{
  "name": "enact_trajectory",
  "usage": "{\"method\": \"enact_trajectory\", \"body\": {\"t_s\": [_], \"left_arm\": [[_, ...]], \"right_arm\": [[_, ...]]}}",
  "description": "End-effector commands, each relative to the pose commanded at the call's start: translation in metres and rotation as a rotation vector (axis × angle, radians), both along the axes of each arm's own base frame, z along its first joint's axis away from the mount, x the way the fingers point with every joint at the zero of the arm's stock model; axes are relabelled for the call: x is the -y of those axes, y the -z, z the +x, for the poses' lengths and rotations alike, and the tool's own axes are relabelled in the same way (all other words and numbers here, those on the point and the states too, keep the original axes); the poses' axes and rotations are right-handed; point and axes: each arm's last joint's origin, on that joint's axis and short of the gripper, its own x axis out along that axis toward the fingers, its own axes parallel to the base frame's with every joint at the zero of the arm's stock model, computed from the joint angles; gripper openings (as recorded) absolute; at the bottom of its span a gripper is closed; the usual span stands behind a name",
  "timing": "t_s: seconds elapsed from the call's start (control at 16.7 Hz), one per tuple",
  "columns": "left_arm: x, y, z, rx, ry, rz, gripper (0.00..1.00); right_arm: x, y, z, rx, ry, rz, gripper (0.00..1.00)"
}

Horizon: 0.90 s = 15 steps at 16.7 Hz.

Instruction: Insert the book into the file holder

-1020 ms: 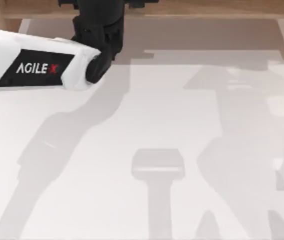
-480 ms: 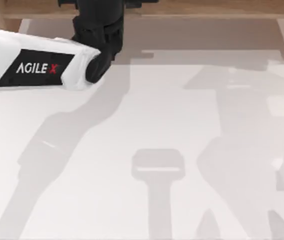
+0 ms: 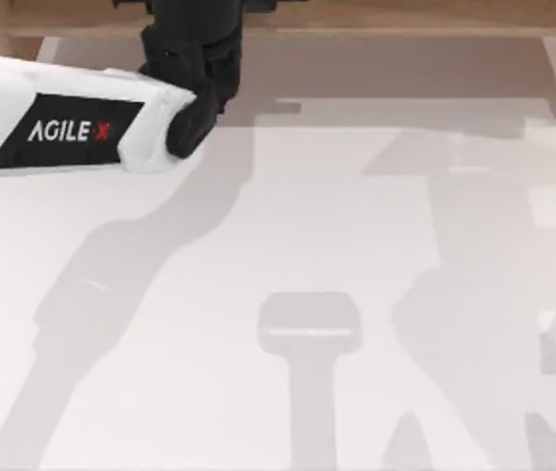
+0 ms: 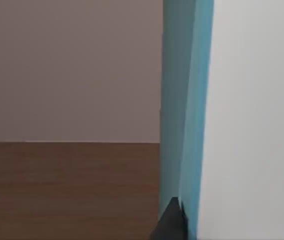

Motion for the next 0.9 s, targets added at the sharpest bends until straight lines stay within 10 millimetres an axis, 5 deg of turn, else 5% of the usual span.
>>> {"method": "enact_trajectory", "body": {"t_s": [0.6,0.9], "left_arm": [[-0.004,-0.012,-0.006,0.004,0.025,0.041,0.00],[-0.035,-0.021,-0.034,-0.009,0.117,0.251,0.00]], "right_arm": [[0.000,0.000,0.000,0.000,0.000,0.000,1.00],[0.000,0.000,0.000,0.000,0.000,0.000,1.00]]}}
